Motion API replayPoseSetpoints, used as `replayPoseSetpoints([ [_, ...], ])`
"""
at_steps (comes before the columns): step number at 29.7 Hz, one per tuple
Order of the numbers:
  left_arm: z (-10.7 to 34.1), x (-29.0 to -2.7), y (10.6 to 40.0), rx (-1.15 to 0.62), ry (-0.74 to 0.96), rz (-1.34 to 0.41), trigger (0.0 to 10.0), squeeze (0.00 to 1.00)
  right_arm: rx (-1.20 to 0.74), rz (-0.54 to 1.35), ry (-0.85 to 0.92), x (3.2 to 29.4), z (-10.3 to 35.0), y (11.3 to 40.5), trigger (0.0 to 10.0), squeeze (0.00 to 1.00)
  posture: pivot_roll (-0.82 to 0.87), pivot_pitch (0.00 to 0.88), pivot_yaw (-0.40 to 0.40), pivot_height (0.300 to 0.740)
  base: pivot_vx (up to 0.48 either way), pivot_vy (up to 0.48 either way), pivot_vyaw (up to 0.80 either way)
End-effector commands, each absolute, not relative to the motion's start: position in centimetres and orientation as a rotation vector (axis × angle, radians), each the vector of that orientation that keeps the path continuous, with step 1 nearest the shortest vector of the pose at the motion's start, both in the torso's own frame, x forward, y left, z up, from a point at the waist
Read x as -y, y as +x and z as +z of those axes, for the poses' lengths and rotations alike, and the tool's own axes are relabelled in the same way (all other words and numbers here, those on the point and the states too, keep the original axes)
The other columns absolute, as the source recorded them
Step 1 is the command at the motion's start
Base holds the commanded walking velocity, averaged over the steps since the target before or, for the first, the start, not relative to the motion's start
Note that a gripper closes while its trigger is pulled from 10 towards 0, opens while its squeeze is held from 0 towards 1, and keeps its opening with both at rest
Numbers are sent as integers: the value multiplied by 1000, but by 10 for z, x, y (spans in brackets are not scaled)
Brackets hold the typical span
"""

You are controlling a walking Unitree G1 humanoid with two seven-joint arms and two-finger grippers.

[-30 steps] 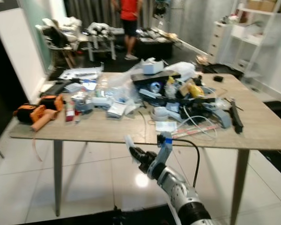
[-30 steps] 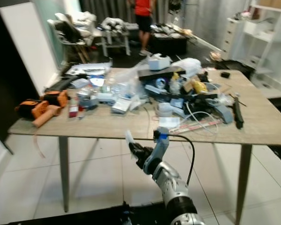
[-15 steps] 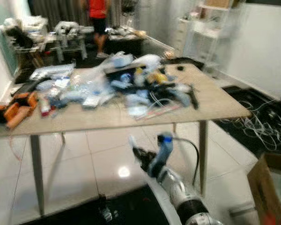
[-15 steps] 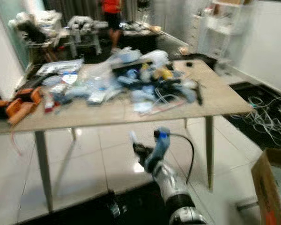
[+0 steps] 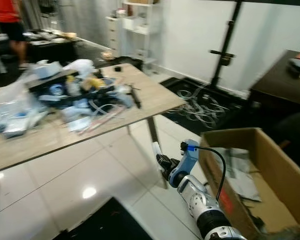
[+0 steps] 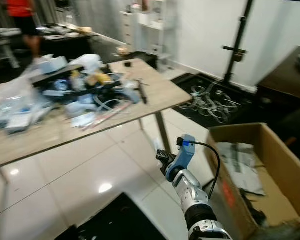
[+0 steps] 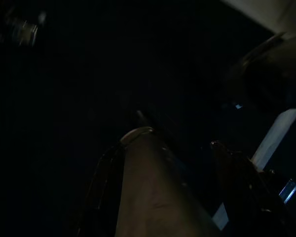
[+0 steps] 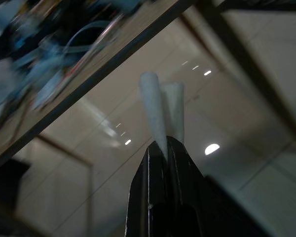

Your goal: Picking trash to rubbish bin

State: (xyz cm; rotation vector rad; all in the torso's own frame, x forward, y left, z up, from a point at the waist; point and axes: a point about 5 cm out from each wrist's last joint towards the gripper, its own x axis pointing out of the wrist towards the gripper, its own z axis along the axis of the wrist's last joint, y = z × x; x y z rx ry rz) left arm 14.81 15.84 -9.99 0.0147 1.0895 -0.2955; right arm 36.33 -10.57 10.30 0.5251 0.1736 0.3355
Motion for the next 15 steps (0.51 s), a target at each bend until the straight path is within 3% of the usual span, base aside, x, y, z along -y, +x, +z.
replayPoseSetpoints([
  [1,-103,-161,139,-1123,23,-296,10000,0,-180,337,530,102,102,364,10000,0,-127,91,36,740,0,0,-781],
  [15,-104,-160,138,-1132,25,-299,10000,0,-183,302,516,108,100,364,10000,0,-129,92,36,740,0,0,-781],
])
